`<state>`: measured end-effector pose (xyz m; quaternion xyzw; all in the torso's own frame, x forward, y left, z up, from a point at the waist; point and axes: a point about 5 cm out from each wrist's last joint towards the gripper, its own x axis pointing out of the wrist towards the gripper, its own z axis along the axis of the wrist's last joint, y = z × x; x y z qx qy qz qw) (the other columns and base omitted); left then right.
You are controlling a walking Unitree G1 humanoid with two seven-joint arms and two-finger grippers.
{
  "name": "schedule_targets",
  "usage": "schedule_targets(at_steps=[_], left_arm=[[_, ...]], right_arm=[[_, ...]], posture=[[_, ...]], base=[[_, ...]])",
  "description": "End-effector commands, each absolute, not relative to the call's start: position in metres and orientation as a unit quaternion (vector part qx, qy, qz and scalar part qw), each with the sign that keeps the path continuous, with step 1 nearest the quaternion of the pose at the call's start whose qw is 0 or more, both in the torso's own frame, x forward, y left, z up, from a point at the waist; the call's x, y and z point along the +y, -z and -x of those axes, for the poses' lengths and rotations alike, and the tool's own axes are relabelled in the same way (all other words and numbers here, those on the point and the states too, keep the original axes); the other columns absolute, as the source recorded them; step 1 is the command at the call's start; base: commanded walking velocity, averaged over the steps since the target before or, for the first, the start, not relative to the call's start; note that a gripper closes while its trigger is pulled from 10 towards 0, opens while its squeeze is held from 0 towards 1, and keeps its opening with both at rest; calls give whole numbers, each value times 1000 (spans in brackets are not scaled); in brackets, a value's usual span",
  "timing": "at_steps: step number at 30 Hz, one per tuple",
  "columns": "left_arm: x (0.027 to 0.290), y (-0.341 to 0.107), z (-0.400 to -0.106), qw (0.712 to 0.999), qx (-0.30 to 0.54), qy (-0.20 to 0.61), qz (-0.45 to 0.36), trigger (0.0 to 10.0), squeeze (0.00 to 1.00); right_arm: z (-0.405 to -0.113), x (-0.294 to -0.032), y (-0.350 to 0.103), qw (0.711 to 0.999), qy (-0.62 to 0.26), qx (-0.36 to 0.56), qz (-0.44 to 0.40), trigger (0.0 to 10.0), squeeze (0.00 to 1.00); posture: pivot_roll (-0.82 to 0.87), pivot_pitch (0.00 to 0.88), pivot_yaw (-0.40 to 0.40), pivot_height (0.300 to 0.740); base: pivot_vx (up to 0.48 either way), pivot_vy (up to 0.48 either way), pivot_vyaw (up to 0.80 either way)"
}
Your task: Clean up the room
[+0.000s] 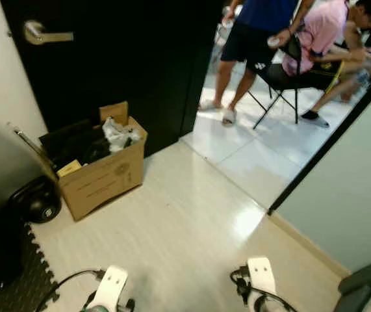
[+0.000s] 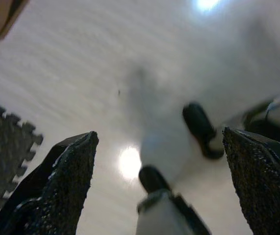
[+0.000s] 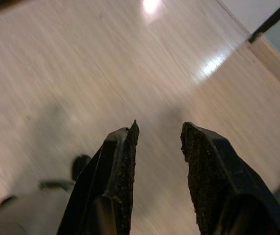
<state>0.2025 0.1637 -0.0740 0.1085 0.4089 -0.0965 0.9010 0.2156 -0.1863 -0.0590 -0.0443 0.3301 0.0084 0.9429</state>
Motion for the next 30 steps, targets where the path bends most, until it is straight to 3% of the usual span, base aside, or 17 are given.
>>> schedule_targets(at_steps=[1,13,20,25,30], left_arm=[[161,78,-196,896,419,102,-108,10000,0],[161,78,-197,896,419,102,-108,10000,0],[161,77,-197,896,418,103,-108,10000,0],[160,77,-198,896,417,103,-108,10000,0],[160,77,-198,897,417,103,-107,10000,0]], right_arm=[[-212,-189,61,940,-5,337,47,10000,0],[-213,-188,61,940,-4,338,45,10000,0],[-212,-189,61,940,-3,339,45,10000,0],[-212,-189,61,940,-4,339,45,10000,0],[-212,-188,61,940,-4,339,45,10000,0]], posture=[[-51,0,-25,740],[-53,0,-23,740],[-53,0,-23,740],[-53,0,-23,740],[-53,0,-23,740]], base=[[0,0,0],[0,0,-667],[0,0,0],[0,0,-800],[0,0,0]])
